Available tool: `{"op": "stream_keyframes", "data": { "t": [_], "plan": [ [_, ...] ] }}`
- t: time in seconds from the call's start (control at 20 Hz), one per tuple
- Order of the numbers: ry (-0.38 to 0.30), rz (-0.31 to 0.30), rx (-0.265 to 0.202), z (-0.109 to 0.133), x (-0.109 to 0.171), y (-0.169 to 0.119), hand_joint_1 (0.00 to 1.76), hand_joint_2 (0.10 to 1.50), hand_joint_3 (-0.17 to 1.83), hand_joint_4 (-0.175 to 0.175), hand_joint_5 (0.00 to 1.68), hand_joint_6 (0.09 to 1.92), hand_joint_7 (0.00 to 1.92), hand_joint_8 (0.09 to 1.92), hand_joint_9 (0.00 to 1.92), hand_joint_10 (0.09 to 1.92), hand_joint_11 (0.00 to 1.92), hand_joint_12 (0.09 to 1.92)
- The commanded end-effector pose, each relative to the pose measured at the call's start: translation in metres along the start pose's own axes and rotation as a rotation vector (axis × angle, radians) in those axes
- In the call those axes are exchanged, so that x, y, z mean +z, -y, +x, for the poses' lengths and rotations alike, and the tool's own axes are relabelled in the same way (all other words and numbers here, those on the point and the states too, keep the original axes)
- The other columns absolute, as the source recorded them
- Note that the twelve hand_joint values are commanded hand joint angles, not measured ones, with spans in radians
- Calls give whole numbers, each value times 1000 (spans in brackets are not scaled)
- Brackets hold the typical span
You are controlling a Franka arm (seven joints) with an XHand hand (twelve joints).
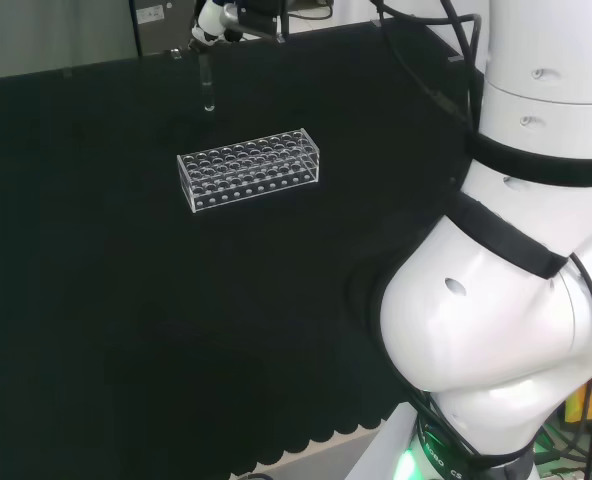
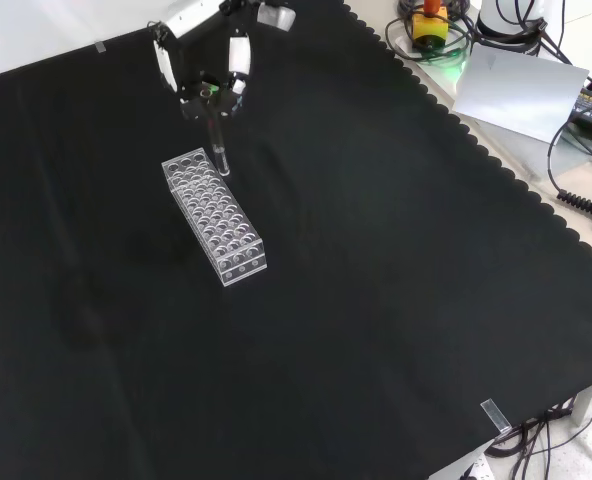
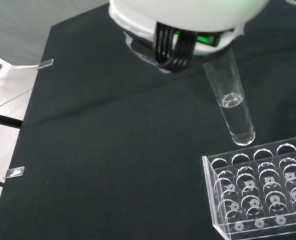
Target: Put the test tube back in the rack.
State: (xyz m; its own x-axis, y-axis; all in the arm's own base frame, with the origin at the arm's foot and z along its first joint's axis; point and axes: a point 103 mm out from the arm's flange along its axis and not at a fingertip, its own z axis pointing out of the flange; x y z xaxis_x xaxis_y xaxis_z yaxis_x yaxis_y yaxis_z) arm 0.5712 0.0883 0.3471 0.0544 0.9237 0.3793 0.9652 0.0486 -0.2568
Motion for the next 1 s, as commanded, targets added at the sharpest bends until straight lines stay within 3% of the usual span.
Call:
{"op": "stream_keyframes", "data": {
  "t": [0.05, 1.0],
  "plan": [
    [-10, 13, 18, -7, 10, -8, 1324, 775, 438, -175, 1333, 164, 1314, 804, 1569, 668, 1161, 889],
    [-11, 30, 67, -26, 23, -33, 1324, 775, 437, -175, 1336, 158, 1315, 801, 1569, 668, 1161, 889]
  ]
}}
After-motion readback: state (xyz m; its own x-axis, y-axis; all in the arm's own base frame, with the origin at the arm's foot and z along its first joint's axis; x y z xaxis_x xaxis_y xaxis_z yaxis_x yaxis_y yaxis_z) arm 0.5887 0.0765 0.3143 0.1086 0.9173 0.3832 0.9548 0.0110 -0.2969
